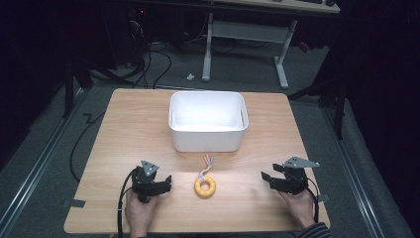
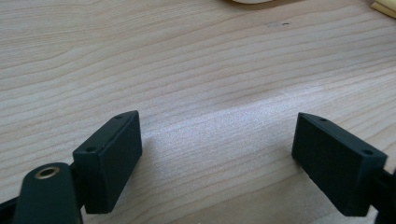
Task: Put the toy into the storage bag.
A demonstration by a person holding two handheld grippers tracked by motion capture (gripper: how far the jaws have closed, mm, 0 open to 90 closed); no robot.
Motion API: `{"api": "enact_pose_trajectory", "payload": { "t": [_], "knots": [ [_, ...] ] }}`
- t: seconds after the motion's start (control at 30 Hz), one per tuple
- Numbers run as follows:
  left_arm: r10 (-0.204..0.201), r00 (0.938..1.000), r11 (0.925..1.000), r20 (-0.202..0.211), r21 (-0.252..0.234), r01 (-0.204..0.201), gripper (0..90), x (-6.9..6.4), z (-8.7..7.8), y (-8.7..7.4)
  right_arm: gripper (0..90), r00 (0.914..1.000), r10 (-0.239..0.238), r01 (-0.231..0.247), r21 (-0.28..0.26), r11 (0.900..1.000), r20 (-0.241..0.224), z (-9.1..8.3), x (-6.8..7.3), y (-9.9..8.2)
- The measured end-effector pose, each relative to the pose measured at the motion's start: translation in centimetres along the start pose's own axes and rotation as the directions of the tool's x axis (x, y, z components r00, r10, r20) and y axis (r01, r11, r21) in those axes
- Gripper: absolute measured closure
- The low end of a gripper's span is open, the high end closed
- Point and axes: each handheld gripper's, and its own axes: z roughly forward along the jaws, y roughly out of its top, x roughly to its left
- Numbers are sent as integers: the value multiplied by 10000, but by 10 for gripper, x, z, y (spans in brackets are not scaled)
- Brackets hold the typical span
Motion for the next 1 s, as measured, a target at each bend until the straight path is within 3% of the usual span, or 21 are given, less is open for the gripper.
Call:
{"api": "enact_pose_trajectory", "payload": {
  "t": [0.6,0.83,0.9,1.0],
  "knots": [
    [2,10000,10000,1,2,-2,163,0,0,0,435,9901,-952,955,-22,9954,-1027,9,24,27],
    [1,10000,10000,1,0,-1,163,0,0,0,466,9796,-1280,1316,128,9912,-1551,18,36,37],
    [4,10000,10000,1,3,-4,163,0,0,0,487,9720,-1493,1558,221,9875,-1817,24,43,42],
    [3,10000,10000,2,0,-3,163,0,0,0,494,9673,-1609,1698,295,9850,-1959,27,48,46]
  ]
}}
